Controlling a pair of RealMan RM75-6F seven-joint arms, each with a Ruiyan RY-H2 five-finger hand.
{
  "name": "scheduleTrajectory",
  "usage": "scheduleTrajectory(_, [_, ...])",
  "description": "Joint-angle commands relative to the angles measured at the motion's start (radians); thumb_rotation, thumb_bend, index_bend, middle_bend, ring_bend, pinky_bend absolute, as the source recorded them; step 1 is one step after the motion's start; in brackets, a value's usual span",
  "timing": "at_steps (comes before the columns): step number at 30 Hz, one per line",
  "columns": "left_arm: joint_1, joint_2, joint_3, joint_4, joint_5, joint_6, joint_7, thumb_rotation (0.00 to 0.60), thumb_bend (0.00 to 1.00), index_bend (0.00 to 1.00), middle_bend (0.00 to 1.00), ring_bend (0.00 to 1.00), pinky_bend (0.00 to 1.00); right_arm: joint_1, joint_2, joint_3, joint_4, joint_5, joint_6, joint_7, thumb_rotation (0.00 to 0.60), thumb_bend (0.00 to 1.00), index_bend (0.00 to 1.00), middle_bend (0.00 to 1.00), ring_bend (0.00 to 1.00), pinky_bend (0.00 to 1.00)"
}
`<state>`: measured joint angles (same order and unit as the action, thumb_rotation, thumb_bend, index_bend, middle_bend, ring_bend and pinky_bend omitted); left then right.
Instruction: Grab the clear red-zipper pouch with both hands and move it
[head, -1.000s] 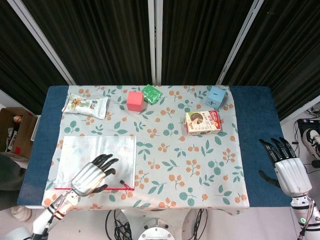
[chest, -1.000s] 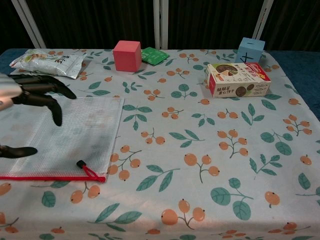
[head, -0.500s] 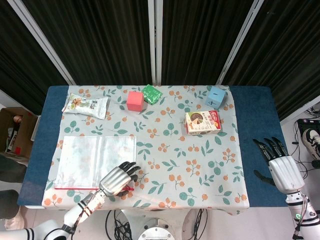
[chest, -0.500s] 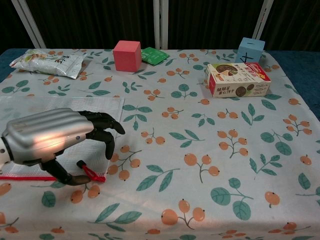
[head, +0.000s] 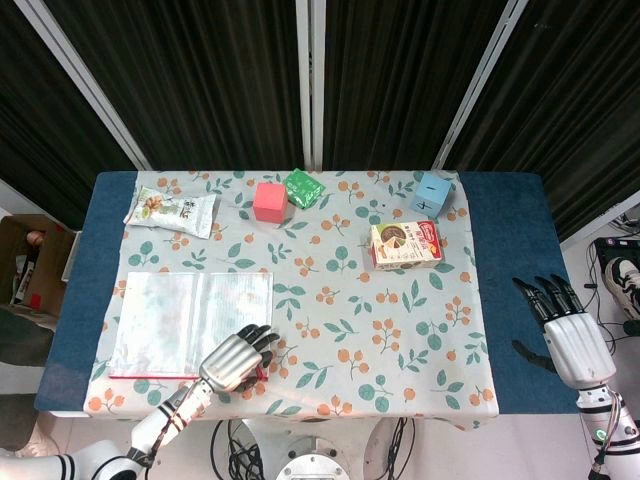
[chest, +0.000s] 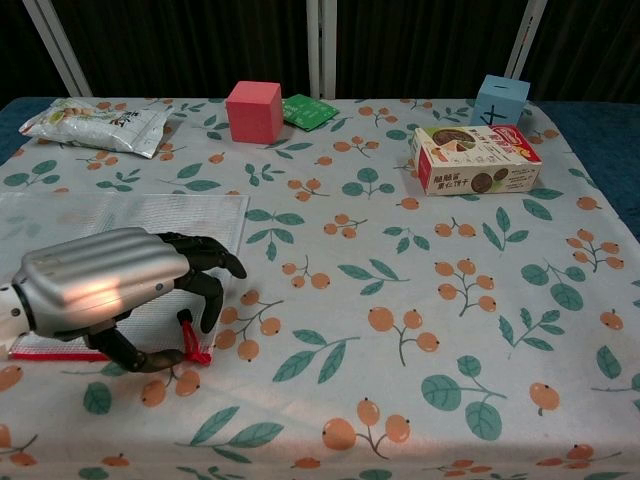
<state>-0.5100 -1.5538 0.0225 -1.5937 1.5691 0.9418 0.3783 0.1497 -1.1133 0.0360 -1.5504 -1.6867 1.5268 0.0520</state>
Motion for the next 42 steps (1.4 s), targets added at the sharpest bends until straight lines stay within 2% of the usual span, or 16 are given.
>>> scheduleTrajectory(1, [-0.006,0.004,0.004,0.006,-0.002,-0.001,-0.006,0.600,0.30,0.47,0.15,0.08,0.16,-0.001,0.000,-0.001,0.000,0.001,0.002,-0.001,0.600,0.07,0.07,0.20,0.10,0.08])
scheduleTrajectory(11, [-0.028,0.009,0.013,0.021,-0.006,-0.002,-0.024,0.600,0.34,0.50,0.15,0.08,0.16,-0.009,-0.001,-0.002,0.000,0.008,0.013,0.000,0.600,0.07,0.07,0.20,0.10,0.08])
scheduleTrajectory(27, [-0.044,-0.002,0.031,0.031,-0.017,0.001,0.026,0.600,0.33,0.50,0.15,0.08,0.16,-0.021,-0.001,0.000,0.007,0.021,0.030,0.011,0.600,0.07,0.07,0.20,0.10,0.08])
scheduleTrajectory(42, [-0.045,-0.021,0.040,0.042,-0.023,0.023,0.062,0.600,0.34,0.58,0.19,0.09,0.16,-0.021,-0.004,0.004,0.015,0.024,0.034,0.024,0.600,0.07,0.07,0.21,0.10,0.08])
